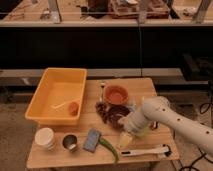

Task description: Wipe red bowl with sponge

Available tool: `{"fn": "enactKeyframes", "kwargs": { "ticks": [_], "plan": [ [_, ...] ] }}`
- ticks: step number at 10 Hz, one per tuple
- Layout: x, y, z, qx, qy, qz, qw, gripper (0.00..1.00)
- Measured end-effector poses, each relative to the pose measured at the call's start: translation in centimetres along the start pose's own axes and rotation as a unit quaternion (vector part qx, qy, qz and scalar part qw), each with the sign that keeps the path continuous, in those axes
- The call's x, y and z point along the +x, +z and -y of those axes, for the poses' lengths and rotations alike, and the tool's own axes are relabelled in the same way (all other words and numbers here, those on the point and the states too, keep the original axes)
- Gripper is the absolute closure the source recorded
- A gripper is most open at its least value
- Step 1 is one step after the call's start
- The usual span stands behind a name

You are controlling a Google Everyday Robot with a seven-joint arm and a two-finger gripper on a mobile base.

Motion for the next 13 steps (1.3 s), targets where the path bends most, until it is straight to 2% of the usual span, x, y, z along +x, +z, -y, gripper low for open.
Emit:
{"fn": "enactKeyframes", "kwargs": {
  "ticks": [4,6,9,11,13],
  "plan": [
    [0.0,0.0,0.0,0.001,0.000,0.001,1.0000,0.20],
    [-1.0,0.0,-0.6,0.024,0.000,0.019,0.9995,0.20],
    [-3.7,-0.1,-2.1,0.045,-0.021,0.041,0.9979,0.20],
    [-5.0,1.0,-2.8,0.046,-0.031,0.050,0.9972,0.20],
    [-5.3,3.4,-3.7,0.045,-0.027,0.064,0.9966,0.20]
  ]
}}
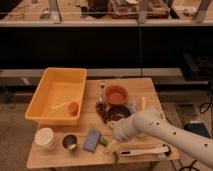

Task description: Wipe red bowl with sponge

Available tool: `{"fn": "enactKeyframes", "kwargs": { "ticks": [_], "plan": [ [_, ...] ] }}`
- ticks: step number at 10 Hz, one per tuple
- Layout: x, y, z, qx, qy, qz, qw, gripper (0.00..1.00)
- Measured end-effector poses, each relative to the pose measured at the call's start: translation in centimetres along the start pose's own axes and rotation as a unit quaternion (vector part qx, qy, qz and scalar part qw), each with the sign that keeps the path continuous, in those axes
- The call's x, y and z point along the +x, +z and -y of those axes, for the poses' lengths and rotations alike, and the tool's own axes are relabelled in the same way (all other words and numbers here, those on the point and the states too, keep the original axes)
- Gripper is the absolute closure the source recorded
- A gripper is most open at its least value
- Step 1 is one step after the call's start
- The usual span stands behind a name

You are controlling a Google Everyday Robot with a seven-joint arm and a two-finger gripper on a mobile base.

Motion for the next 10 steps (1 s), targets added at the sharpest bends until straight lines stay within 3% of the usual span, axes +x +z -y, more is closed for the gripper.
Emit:
{"fn": "enactKeyframes", "kwargs": {
  "ticks": [5,10],
  "plan": [
    [-1.6,3.2,-2.3,0.009,-0.001,0.022,0.9997,0.20],
    [-2.2,5.4,-2.4,0.013,-0.007,0.042,0.9990,0.20]
  ]
}}
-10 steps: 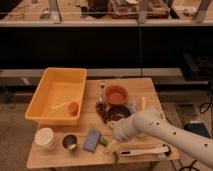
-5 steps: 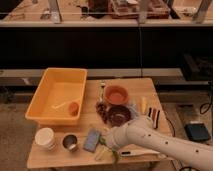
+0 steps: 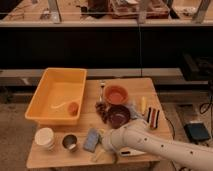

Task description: Wipe red bowl with sponge

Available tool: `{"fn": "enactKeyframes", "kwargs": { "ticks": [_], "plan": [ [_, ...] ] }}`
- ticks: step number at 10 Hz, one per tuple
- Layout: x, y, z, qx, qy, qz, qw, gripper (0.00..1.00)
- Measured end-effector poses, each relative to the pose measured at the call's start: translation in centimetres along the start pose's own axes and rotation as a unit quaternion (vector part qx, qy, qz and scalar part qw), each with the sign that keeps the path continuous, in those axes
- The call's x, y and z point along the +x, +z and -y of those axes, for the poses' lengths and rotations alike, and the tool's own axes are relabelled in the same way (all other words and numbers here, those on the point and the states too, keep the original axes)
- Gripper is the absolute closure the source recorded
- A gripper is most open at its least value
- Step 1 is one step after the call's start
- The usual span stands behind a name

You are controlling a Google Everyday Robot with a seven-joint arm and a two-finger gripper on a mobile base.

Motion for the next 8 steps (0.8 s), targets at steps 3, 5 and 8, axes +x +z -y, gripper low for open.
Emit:
{"fn": "enactKeyframes", "kwargs": {
  "ticks": [3,5,8],
  "plan": [
    [0.3,0.9,0.7,0.009,0.002,-0.005,0.9999,0.20],
    [1.1,1.8,1.6,0.015,0.014,-0.009,0.9998,0.20],
    [2.2,2.8,2.9,0.025,0.037,-0.011,0.9989,0.20]
  ]
}}
